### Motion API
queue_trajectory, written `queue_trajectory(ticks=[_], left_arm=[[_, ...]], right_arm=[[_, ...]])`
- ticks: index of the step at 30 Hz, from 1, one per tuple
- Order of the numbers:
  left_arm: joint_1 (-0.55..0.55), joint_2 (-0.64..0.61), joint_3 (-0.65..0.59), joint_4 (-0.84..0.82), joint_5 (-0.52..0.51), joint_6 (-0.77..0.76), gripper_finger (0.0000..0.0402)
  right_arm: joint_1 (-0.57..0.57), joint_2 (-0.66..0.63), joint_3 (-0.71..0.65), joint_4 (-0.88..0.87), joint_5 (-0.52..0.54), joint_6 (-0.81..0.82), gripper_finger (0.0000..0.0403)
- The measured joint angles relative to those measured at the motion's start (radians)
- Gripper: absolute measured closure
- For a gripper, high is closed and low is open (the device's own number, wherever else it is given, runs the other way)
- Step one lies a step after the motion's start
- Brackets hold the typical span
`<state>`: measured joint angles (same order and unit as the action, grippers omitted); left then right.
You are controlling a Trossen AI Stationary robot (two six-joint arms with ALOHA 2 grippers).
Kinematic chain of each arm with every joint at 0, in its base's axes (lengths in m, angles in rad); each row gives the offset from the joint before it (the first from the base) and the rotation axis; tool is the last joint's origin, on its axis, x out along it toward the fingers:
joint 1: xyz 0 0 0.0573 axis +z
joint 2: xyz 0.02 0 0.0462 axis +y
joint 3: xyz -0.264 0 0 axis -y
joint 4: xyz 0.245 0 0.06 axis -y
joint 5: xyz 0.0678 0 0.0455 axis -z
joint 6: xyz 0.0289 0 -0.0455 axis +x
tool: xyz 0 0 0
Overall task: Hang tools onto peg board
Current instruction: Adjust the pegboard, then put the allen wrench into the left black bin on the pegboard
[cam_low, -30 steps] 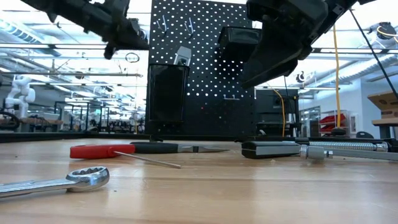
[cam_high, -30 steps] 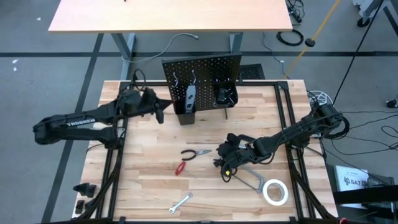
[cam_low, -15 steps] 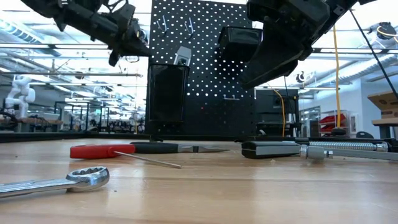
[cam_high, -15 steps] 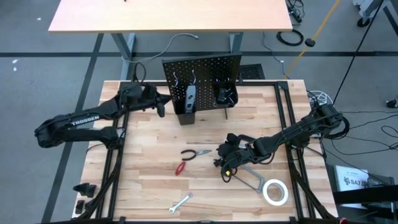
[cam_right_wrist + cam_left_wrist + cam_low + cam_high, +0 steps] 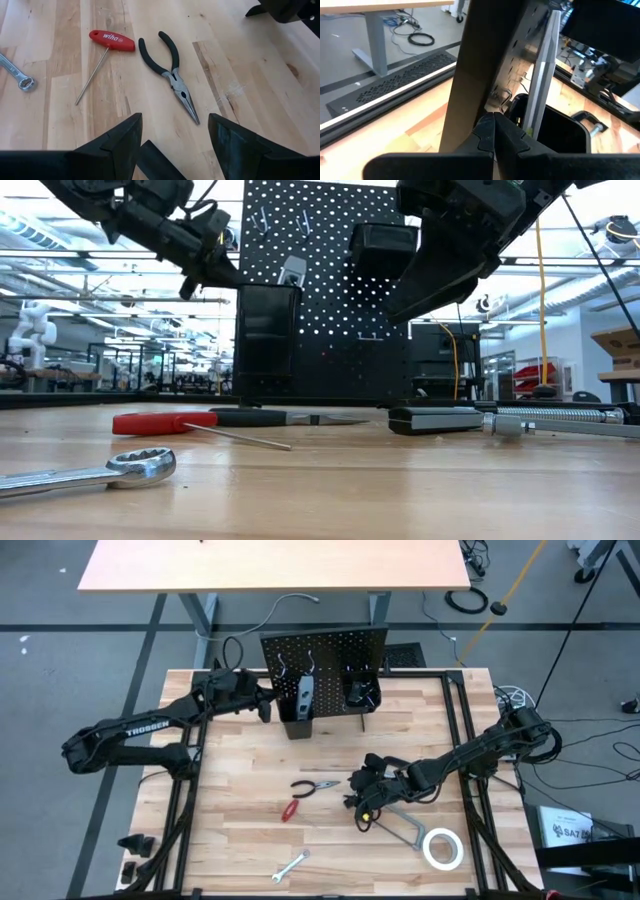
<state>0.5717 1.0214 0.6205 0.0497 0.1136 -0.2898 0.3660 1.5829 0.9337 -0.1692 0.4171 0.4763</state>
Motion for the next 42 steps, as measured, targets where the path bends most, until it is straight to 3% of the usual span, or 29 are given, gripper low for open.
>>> queue_trajectory(ticks=[9, 15, 24, 31, 42], left_arm=[[0.018, 0.000, 0.000, 0.000, 0.000, 0.000, 0.0399], [0.000, -0.020, 0.000, -0.008, 0.131, -0.018, 0.0399], [-0.080, -0.225, 0.008, -0.012, 0.067, -0.027, 0.0399], [-0.257, -0.287, 0.010, -0.054, 0.095, -0.125, 0.0399], [-0.588, -0.208, 0.010, -0.008, 0.008, -0.175, 0.0399]], right_arm=[[0.000, 0.000, 0.000, 0.000, 0.000, -0.001, 0.0181], [0.000, 0.000, 0.000, 0.000, 0.000, -0.001, 0.0181], [0.000, 0.000, 0.000, -0.025, 0.000, 0.020, 0.0181], [0.001, 0.000, 0.000, -0.037, 0.000, 0.043, 0.0181], [0.001, 0.000, 0.000, -0.034, 0.000, 0.087, 0.0181]])
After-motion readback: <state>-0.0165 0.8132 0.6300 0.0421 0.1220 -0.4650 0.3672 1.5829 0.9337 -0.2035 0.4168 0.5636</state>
